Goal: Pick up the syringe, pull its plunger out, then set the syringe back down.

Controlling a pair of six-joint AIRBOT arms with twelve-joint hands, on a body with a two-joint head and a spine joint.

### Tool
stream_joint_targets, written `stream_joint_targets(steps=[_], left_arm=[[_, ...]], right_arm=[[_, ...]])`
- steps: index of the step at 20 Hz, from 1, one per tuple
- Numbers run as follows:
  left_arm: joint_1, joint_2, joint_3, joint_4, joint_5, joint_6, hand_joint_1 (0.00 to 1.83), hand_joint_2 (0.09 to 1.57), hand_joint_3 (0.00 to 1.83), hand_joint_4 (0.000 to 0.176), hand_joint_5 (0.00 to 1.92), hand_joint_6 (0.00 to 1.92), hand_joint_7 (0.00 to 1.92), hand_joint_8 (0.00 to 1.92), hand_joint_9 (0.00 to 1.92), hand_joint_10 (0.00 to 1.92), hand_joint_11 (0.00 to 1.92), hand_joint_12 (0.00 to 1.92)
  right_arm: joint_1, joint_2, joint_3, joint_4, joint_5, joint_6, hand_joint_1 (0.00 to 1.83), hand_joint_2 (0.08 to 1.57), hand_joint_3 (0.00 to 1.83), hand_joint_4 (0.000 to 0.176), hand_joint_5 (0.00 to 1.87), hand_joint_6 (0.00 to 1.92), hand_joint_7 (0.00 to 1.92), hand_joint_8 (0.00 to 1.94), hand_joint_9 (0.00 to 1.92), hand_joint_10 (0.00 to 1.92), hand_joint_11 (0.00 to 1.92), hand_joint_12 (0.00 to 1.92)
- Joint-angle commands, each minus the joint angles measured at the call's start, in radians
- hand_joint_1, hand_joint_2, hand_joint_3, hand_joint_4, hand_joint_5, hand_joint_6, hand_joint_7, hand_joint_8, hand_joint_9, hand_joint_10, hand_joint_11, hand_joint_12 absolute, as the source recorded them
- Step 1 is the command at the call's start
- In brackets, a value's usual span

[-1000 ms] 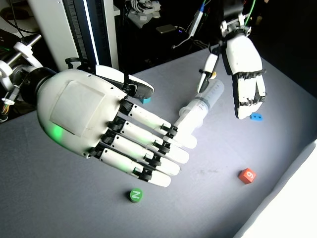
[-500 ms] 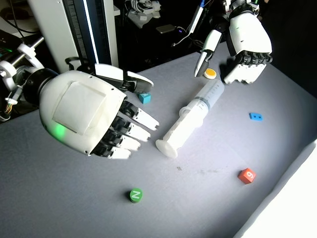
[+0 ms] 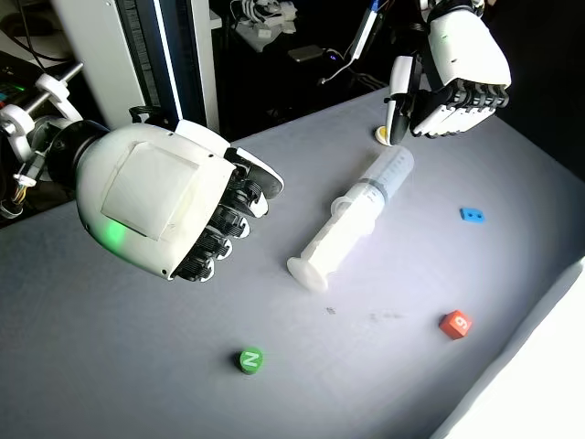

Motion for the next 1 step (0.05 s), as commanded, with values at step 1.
stream_joint_targets(steps=[1], left_arm=[[-0.018,0.003,0.002,0.035,-0.006,0.002,1.35,1.30,0.01,0.000,1.61,1.92,1.63,1.92,1.66,1.92,1.63,1.92]], right_arm=[[0.015,0.007,0.000,-0.009,0.117,0.001,1.17,1.35,0.00,0.000,1.53,1.92,1.64,1.94,1.71,1.92,1.79,1.92]])
